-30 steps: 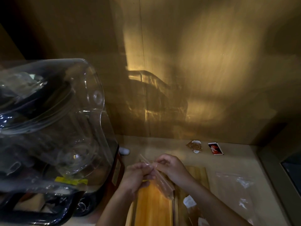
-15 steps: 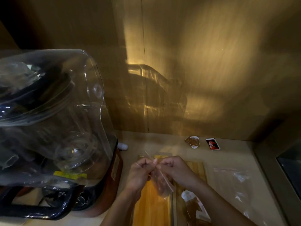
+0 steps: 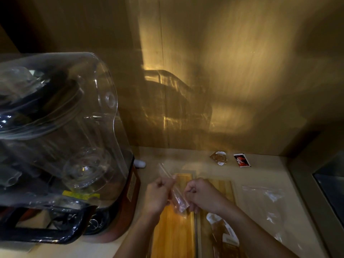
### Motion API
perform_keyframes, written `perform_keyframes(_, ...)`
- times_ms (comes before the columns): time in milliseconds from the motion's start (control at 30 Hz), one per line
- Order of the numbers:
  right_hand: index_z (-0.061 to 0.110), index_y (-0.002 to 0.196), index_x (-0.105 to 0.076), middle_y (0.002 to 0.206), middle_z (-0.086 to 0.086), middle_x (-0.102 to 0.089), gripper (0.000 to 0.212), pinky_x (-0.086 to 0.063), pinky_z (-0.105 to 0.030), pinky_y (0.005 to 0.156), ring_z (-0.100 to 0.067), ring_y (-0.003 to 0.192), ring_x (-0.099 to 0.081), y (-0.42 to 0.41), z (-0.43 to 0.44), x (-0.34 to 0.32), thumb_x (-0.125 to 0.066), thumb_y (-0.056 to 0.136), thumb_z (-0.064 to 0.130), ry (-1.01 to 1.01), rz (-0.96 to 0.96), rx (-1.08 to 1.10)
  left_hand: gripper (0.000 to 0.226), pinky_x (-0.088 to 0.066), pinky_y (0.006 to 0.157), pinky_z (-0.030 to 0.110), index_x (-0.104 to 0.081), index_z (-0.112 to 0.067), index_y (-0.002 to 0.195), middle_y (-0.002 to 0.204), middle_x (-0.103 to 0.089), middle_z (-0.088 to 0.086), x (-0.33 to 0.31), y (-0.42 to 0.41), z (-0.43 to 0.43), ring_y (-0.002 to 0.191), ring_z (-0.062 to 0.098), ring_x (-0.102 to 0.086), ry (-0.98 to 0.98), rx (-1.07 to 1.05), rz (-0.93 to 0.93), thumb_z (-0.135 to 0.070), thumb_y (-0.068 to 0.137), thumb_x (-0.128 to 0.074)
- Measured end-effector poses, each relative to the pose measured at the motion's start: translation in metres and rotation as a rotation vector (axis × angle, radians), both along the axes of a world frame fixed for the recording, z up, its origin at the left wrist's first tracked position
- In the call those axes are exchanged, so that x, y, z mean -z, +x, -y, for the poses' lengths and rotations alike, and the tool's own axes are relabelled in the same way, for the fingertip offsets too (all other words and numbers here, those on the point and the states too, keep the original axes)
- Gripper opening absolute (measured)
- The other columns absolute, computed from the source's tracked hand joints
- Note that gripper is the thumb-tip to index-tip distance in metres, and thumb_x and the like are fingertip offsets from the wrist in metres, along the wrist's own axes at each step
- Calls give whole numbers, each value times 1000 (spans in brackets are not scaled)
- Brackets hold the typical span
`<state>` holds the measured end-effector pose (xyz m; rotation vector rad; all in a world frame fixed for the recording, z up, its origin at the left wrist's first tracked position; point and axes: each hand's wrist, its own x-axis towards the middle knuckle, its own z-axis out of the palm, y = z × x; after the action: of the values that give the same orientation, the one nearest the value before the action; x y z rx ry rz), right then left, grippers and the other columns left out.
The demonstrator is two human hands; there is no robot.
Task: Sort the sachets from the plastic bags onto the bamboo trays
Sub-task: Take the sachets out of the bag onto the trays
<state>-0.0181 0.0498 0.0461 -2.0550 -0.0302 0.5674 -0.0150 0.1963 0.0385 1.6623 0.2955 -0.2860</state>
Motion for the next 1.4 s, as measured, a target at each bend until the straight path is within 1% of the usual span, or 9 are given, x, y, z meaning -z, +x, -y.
perform_keyframes(133, 22, 72, -57, 60, -1, -61, 26, -46, -19, 43, -4, 45, -57, -2, -6, 5, -48, 88, 4, -6, 38, -12, 24, -40, 47, 19, -55, -13, 76, 59, -57, 1, -1, -14, 3, 53, 10, -53, 128, 208, -98, -33, 89, -58)
perform_keyframes(533, 22, 63, -53, 61, -4, -59, 22, -41, -24, 47, -9, 49, -51, -2, -11, 11, -58, 84, 18, -87, 104, -125, 33, -38, 45, 16, -53, -9, 61, 47, -53, -4, 11, -31, -9, 46, 9, -47, -59, 167, -7, -6, 93, -47)
perform_keyframes(833, 13, 68, -54, 58, 3, -48, 11, -37, -29, 54, -19, 59, -52, -12, -17, 10, -56, 78, 17, -246, 256, -219, 25, -40, 50, 25, -53, -7, 60, 50, -50, 0, 16, -32, -15, 43, 5, -47, 159, 239, 75, -1, 84, -56)
perform_keyframes(900, 15, 69, -51, 58, 4, -46, 14, -37, -31, 56, -26, 64, -54, -13, -17, 10, -53, 81, 22, -310, 312, -221, 30, -41, 54, 30, -52, -15, 54, 50, -49, -2, 19, -33, -16, 45, 8, -47, 207, 237, 80, -6, 81, -58)
perform_keyframes(1000, 24, 60, -37, 57, 8, -39, 28, -32, -29, 52, -18, 66, -49, -12, -13, 12, -52, 83, 30, -421, 321, -164, 26, -43, 56, 38, -47, -20, 46, 49, -50, -4, 20, -37, -12, 52, 18, -51, 366, 244, 81, -28, 68, -57)
perform_keyframes(1100, 23, 60, -42, 62, 2, -53, 25, -41, -32, 56, -20, 64, -55, -12, -7, 13, -56, 78, 33, -366, 220, -122, 24, -46, 59, 36, -52, -16, 54, 60, -58, 3, 16, -40, -5, 62, 25, -60, 500, 226, 83, -31, 71, -57)
perform_keyframes(1200, 17, 84, -57, 78, -1, -62, 11, -50, -37, 66, -20, 75, -62, -14, -7, 11, -58, 79, 27, -298, 185, -166, 16, -49, 61, 37, -58, -10, 70, 70, -65, 5, 15, -42, -2, 67, 21, -62, 526, 185, 110, -24, 77, -62)
perform_keyframes(1300, 19, 102, -61, 79, 10, -58, 18, -47, -27, 64, -12, 78, -60, -16, -10, 12, -56, 86, 27, -225, 191, -228, 17, -56, 69, 45, -55, -14, 89, 79, -65, 0, 15, -42, -5, 77, 24, -68, 438, 158, 49, -12, 74, -61)
perform_keyframes(1400, 20, 82, -64, 73, 3, -61, 17, -46, -33, 64, -18, 74, -61, -16, -14, 16, -52, 89, 29, -258, 260, -256, 16, -53, 65, 40, -53, -19, 86, 73, -66, 0, 17, -44, -7, 69, 22, -66, 380, 145, 16, -6, 77, -55)
